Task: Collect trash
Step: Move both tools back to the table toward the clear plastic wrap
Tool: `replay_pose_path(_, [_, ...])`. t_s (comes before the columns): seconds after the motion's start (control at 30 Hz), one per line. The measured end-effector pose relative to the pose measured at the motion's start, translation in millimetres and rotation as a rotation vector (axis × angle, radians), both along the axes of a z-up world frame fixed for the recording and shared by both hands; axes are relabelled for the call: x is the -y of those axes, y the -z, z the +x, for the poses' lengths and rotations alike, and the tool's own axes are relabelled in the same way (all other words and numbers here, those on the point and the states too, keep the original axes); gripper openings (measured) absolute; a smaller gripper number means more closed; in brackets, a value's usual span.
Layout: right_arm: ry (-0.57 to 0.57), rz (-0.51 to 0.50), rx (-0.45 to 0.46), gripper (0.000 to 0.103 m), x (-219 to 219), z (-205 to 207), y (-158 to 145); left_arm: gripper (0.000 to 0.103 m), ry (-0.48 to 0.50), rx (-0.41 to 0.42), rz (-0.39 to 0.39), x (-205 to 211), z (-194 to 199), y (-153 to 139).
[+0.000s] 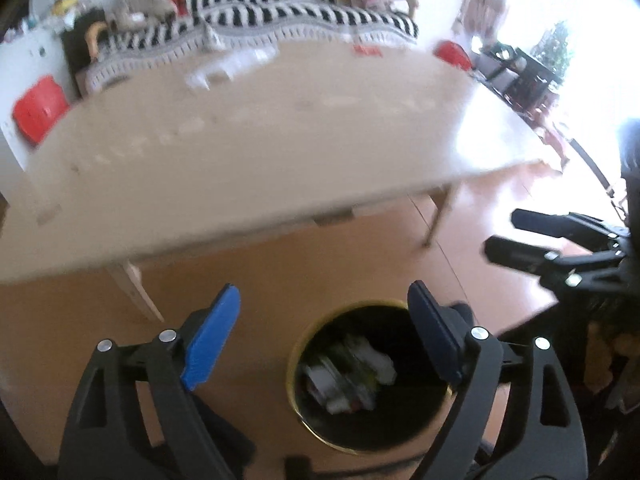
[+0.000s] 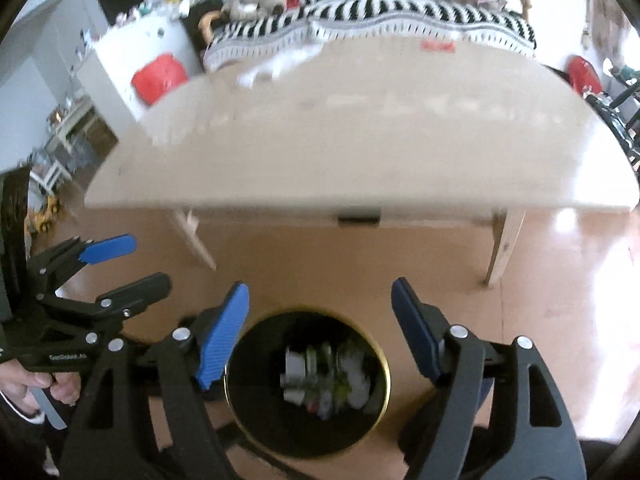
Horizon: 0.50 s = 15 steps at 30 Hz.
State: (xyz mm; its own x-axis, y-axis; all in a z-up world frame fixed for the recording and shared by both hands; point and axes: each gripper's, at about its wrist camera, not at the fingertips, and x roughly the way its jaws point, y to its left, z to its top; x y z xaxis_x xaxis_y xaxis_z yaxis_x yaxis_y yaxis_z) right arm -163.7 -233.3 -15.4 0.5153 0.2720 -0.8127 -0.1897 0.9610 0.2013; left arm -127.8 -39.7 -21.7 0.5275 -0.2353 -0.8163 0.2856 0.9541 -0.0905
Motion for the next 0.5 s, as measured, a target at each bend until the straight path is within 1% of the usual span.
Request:
replay_pose_path(0.03, [0.009,0.003,0.022,0.073,3,11,-10,0.085,-0.001,0.016,0.003,-2,8,-7])
replay_pose_path(0.13, [0.036,-0.01,0.077,0.083,9,36,-30,0.091,0.003,0.068,0.025,-5,32,-24])
replay_pose_path(0.2, [0.058,-0.011,0.1,0.084,13,61,-39,0.092,-0.007,0.117,0.066,-6,57,-33])
replay_pose_path(0.23, [0.068,-0.008,0.104,0.085,15,74,-42,0.093,-0.014,0.129,0.082,-6,69,-35])
replay_pose_path(0.33, [0.114,-0.007,0.119,0.087,22,115,-44,0.094,-0.025,0.133,0.1,-8,113,-32])
replay_pose_path(0.37, [0.133,-0.008,0.117,0.087,24,135,-42,0.094,-0.034,0.135,0.111,-8,134,-31])
replay_pose_path(0.5, [0.188,-0.007,0.081,0.087,38,197,-32,0.094,-0.05,0.145,0.164,-8,195,-17])
